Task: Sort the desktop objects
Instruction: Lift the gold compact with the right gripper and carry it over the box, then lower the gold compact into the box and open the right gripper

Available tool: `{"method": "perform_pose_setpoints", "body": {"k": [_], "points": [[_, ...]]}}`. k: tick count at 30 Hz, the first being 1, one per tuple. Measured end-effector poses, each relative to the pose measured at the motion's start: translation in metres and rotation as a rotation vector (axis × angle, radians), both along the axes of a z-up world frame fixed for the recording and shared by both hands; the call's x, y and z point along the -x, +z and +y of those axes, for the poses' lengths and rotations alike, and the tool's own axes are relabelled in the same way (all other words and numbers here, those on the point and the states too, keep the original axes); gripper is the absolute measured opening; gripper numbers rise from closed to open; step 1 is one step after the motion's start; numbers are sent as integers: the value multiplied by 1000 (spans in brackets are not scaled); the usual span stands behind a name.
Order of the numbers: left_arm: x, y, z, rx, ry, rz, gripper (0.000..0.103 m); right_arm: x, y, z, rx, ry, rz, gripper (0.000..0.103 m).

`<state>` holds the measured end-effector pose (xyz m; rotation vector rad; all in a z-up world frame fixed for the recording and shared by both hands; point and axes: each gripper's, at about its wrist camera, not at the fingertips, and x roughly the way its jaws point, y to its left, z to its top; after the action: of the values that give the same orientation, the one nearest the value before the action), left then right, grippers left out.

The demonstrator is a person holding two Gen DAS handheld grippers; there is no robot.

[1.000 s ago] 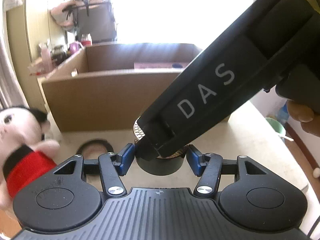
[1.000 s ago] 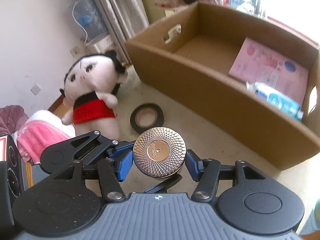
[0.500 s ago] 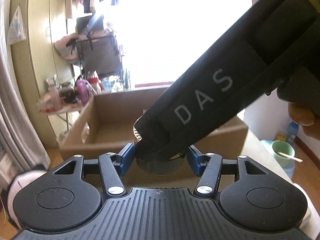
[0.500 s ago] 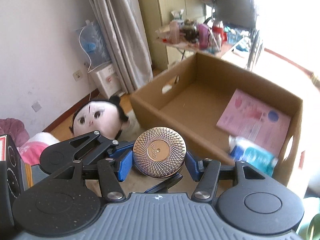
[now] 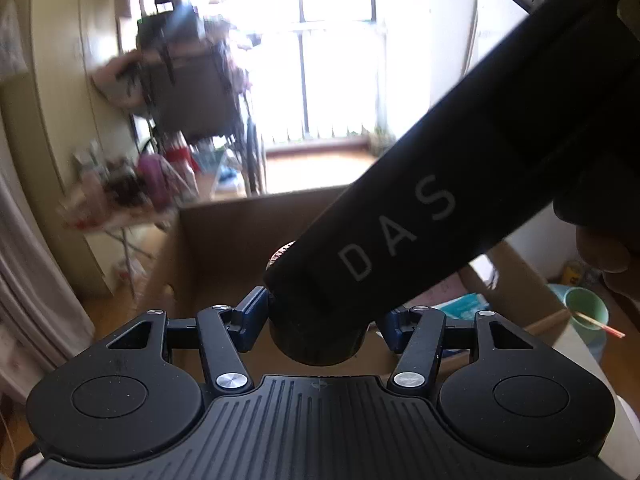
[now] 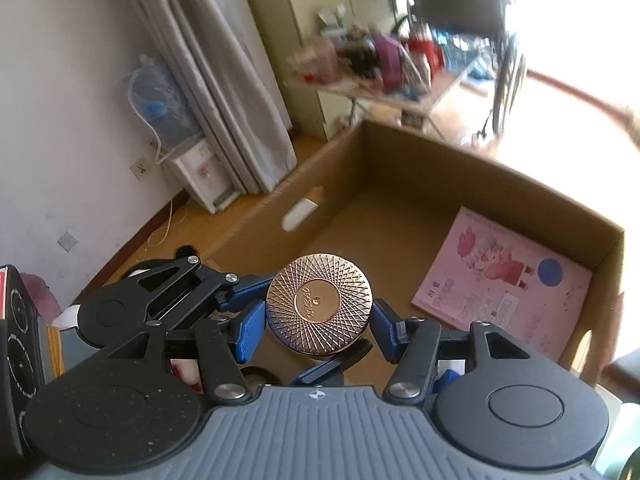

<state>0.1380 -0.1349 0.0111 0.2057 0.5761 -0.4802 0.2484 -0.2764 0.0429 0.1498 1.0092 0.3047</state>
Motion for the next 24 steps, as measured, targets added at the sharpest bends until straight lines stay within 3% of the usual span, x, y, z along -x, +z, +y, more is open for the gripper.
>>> {"method": "perform_pose_setpoints", "body": {"k": [7,10,18,20,24], "points": [[-60,-37,-18,-44,-50,205,58,-47,-53,-30,-61,-65,190,61],[-71,-48,-27,-84,-67,258,58,-55,-70,-36,-66,-75,236,61],[-113,-64,-29,-90,-54,452,58,-75,-105,-52,-114,-103,350,61],[-115,-64,-28,-86,-47,477,59,-79,-110,-54,-108,-110,360,61],[-113,-60,-25,-87,-44,470,72,-84,-123,-52,-46,-127,377,60]]}}
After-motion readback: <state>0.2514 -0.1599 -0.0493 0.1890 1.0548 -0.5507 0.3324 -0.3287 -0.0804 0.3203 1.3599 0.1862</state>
